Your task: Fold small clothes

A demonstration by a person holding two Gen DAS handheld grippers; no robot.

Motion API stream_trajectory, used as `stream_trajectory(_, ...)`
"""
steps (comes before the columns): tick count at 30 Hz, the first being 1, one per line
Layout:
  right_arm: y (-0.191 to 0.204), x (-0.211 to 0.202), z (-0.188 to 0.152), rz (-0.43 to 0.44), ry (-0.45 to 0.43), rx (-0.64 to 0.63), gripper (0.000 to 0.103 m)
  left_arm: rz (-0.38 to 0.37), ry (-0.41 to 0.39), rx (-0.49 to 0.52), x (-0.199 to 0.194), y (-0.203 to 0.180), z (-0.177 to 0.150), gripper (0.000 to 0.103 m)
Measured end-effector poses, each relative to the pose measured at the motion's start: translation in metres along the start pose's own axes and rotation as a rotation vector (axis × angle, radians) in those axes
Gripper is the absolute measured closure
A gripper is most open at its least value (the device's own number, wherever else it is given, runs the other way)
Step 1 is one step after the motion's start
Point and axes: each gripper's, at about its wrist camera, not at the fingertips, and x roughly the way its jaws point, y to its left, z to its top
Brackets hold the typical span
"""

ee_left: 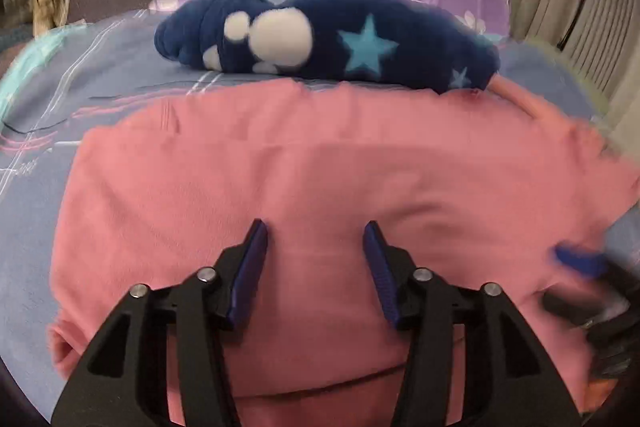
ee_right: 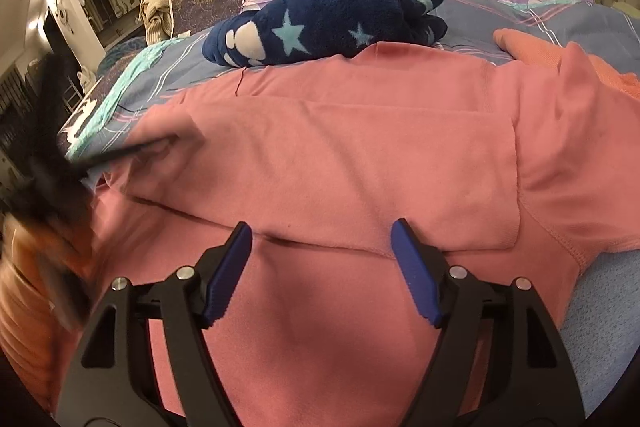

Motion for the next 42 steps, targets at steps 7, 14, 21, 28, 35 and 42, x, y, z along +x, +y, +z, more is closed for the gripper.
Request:
stream_trajectory(7, -0.075, -0.09, 0.02, -0.252, -0.15, 0.127, 0.065, -0.035, -0.012, -0.044, 0.002, 0.011, -0.006, 0.046)
stream_trajectory(14, -0.241, -0.207, 0.032, -0.548, -0.321, 0.542, 0.068, -0.026, -0.013, -0.031, -0.002, 0.005, -0.003, 0.044)
stream_trajectory(21, -0.355, -0.23, -0.008, -0.438, -0.368, 0.92, 0.07, -0.039, -0.012, -0.019, -0.002, 0.003, -0.002, 0.036)
stream_trajectory(28, -0.372, -0.219, -0.011, -0.432, -0.36, 0.957, 0.08, -0.044, -0.01, -0.012, -0.002, 0.001, -0.003, 0.033)
stream_trajectory(35, -0.358, -0.249, -0.003, -0.406, -0.503, 0.906, 0.101, -0.045, -0.01, -0.011, -0.002, 0.001, -0.003, 0.032)
stream_trajectory(42, -0.272, -0.233, 0.055, -0.177, -0.525, 0.677, 0.101, -0.059, -0.012, -0.017, -0.003, 0.002, -0.003, 0.03)
